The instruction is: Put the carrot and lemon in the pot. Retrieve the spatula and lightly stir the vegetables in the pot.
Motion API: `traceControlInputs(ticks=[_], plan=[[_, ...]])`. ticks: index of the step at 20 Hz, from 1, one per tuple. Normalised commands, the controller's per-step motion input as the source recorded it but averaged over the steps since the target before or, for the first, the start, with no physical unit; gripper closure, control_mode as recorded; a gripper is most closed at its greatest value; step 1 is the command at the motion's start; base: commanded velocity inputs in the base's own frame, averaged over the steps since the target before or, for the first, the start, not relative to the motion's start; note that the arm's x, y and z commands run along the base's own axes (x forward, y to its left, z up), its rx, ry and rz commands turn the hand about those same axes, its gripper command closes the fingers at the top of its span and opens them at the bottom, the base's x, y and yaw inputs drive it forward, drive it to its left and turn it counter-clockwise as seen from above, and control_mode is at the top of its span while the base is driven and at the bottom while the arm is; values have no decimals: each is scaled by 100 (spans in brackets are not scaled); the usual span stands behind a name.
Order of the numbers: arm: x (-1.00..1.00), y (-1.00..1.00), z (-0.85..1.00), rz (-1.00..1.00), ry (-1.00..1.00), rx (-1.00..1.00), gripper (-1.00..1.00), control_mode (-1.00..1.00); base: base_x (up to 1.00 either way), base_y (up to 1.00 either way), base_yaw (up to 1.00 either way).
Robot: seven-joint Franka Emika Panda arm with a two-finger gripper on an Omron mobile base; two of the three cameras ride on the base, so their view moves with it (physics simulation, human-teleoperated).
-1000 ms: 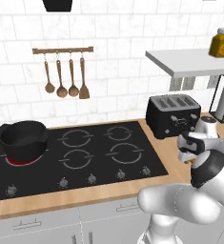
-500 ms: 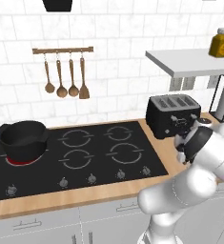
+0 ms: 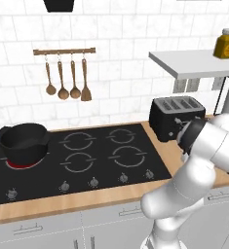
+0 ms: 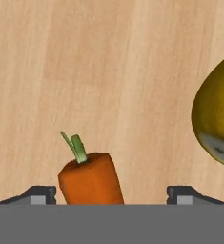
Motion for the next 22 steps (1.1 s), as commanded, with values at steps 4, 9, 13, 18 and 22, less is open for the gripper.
traceControlInputs(ticks=[4,9,13,18,22], plan=[[0,0,0,0,0,0,100,-100,0,0,0],[0,13,-1,2,0,0,100,-100,0,0,0],[0,75,4,11,-3,0,100,-100,0,0,0],[1,100,24,11,-5,0,100,-100,0,0,0],[20,100,43,11,0,0,100,-100,0,0,0]])
